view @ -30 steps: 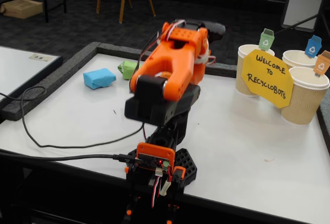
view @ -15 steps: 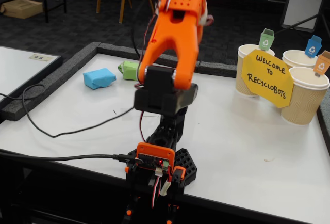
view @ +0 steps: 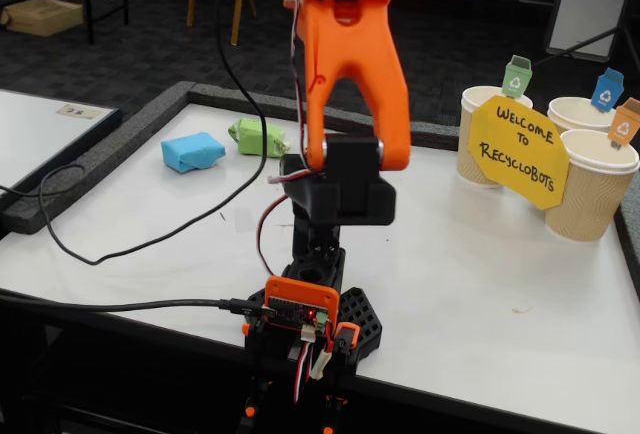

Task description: Sort rubbish by color.

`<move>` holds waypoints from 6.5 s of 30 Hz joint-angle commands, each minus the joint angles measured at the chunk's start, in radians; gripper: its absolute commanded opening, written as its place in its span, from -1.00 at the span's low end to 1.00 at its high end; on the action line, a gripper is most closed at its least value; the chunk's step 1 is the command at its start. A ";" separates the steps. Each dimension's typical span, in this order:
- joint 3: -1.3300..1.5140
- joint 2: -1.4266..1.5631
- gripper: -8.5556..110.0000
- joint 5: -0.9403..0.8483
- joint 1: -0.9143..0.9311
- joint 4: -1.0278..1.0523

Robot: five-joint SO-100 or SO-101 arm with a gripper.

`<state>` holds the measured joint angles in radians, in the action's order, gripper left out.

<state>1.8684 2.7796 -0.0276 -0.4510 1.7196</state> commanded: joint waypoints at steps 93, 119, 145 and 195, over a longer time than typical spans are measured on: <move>-0.212 -1.298 -0.49 0.043 0.245 -0.761; -0.218 -1.447 -0.78 0.043 0.256 -0.854; -0.390 -1.315 -0.85 0.032 0.222 -0.589; 0.002 -0.133 -0.85 0.011 0.268 -0.202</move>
<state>1.8853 2.5479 -0.0031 -0.2163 1.5156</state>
